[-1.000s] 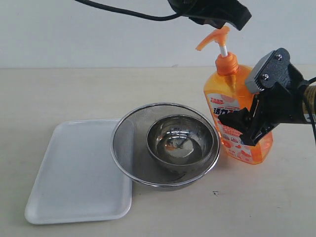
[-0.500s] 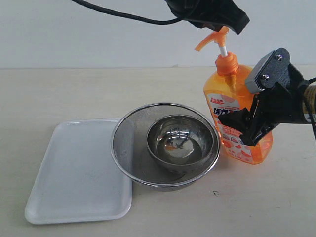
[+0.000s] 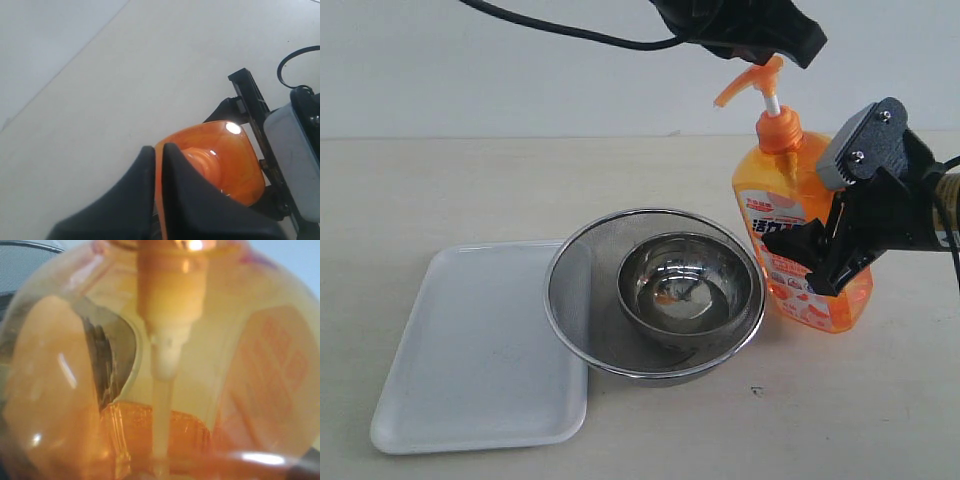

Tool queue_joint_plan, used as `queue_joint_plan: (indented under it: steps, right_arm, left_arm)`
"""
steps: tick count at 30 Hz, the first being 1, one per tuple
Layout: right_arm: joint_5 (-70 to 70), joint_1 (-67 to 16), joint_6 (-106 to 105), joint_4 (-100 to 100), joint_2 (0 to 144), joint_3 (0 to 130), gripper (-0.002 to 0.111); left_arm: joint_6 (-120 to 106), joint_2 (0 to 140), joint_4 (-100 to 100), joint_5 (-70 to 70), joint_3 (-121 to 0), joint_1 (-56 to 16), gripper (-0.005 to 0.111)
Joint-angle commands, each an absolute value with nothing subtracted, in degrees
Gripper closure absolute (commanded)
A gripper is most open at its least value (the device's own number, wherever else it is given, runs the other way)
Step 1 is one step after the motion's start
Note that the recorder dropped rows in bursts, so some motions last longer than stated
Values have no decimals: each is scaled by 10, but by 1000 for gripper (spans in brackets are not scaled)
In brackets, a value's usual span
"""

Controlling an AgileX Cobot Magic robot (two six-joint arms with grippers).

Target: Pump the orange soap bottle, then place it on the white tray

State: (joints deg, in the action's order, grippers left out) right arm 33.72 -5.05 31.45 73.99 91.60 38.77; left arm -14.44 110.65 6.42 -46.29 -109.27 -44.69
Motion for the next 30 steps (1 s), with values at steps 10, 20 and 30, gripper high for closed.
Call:
queue_joint_plan:
  steps: [10, 20, 30]
  right_arm:
    - [326, -52, 311, 741, 919, 383, 108]
    - [326, -52, 310, 741, 919, 383, 108]
    - [326, -52, 310, 741, 919, 383, 108]
  left_arm:
    - [-139, 1125, 104, -527, -1063, -453, 102]
    - [-140, 1125, 104, -534, -1044, -453, 102]
    - [-146, 1125, 116, -501, -990, -453, 102]
